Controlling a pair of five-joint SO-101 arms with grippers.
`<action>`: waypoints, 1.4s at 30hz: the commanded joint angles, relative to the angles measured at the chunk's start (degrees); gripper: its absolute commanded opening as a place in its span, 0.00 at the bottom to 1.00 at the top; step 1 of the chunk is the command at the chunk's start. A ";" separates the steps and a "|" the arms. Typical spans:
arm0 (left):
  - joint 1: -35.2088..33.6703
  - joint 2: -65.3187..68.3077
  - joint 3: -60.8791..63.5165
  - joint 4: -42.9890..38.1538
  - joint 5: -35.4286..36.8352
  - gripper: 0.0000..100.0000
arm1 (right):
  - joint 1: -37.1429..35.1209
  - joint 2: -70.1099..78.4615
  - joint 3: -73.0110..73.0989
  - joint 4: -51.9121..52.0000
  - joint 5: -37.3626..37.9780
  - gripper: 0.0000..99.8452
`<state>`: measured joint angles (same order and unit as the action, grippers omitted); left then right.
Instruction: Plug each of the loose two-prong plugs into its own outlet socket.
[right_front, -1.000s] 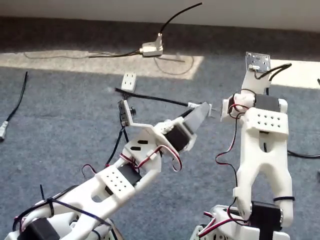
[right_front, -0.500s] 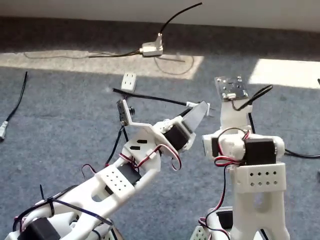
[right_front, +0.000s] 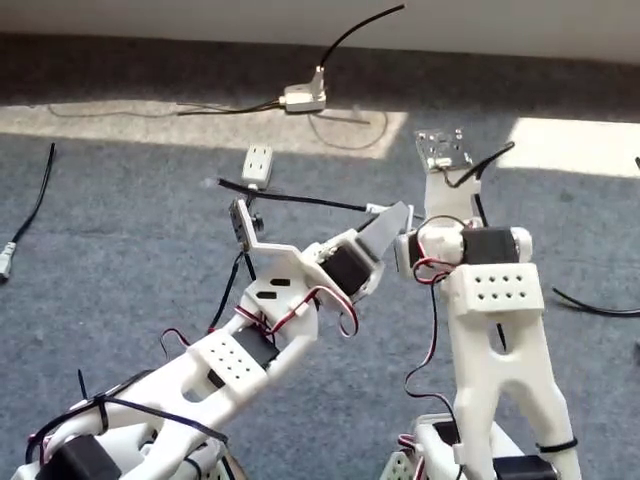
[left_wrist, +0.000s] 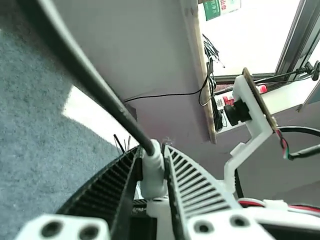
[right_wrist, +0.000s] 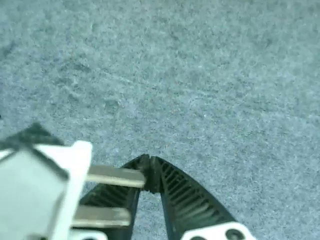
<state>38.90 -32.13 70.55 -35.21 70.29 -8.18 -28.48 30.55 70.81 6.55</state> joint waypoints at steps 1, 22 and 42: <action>2.42 -1.27 -0.31 -0.09 0.18 0.00 | 1.80 3.74 -6.99 -1.54 -0.35 0.02; 3.30 -1.10 0.48 -0.35 0.09 0.00 | 4.00 19.91 -23.69 -1.27 2.37 0.02; -0.75 -1.01 -0.22 0.09 -0.09 0.00 | 27.38 10.68 -19.12 12.97 2.64 0.02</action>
<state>39.60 -32.13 71.25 -35.21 70.20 12.40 -13.01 10.15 82.59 8.57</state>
